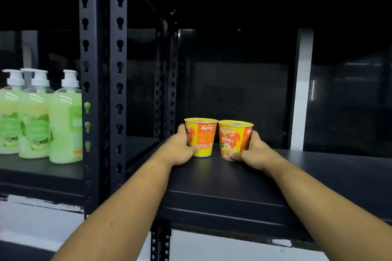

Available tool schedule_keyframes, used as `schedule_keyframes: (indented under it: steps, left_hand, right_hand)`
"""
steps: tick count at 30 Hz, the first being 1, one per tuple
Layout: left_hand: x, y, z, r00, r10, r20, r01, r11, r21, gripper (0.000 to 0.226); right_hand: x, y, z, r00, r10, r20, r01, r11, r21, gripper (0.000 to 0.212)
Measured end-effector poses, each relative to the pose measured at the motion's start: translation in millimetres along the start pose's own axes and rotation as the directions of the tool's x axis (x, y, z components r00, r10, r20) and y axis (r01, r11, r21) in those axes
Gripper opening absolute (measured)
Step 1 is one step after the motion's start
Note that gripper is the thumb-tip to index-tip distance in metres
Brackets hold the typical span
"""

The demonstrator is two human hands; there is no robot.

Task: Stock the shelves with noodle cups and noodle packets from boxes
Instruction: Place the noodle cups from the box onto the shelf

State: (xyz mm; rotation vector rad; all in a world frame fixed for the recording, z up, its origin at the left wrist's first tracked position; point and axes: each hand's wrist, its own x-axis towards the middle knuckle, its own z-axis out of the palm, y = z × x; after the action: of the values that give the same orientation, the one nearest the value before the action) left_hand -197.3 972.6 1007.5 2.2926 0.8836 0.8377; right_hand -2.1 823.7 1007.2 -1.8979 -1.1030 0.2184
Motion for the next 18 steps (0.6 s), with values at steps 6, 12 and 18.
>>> schedule_keyframes:
  steps: [6, 12, 18]
  left_hand:
    - [1, 4, 3, 0.997, -0.05, 0.057, 0.05, 0.999, 0.015, 0.073]
    - [6, 4, 3, 0.997, -0.069, 0.044, 0.068, 0.997, 0.04, 0.064]
    - [9, 5, 4, 0.991, -0.116, 0.068, 0.112, 0.992, 0.054, 0.07]
  right_hand:
    - [-2, -3, 3, 1.0, 0.009, -0.003, -0.009, 0.998, -0.069, 0.087]
    - [0, -3, 4, 1.0, 0.021, -0.018, -0.023, 0.994, -0.108, 0.084]
    - [4, -8, 13, 0.995, 0.03, -0.096, -0.046, 0.984, -0.172, 0.079]
